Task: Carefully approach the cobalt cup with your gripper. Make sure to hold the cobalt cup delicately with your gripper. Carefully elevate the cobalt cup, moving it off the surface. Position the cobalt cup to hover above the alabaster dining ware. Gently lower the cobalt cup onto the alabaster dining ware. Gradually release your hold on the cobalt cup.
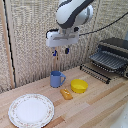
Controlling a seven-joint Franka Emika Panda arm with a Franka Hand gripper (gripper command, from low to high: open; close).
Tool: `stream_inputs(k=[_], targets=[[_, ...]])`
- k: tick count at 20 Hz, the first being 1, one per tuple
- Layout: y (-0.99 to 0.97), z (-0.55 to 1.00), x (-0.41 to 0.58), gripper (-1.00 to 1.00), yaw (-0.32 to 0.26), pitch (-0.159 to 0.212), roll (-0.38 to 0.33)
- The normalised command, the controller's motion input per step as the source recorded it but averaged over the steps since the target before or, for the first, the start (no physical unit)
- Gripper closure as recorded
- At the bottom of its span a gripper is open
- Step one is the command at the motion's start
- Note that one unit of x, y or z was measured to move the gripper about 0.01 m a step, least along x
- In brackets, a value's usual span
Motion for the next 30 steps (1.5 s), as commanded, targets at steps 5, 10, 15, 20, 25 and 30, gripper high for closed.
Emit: stream_inputs(k=[5, 10, 15, 20, 25, 30], targets=[[-0.35, -0.29, 0.560, -1.00, 0.017, 0.095, 0.012], [-0.33, -0.32, 0.263, -1.00, 0.005, 0.098, 0.000], [-0.14, -0.36, 0.201, -1.00, 0.029, 0.106, -0.014], [-0.14, -0.32, 0.356, -1.00, 0.092, 0.041, -0.008], [-0.19, -0.23, 0.582, -1.00, 0.138, 0.009, 0.000], [-0.19, -0.19, 0.514, -1.00, 0.179, 0.033, -0.011]])
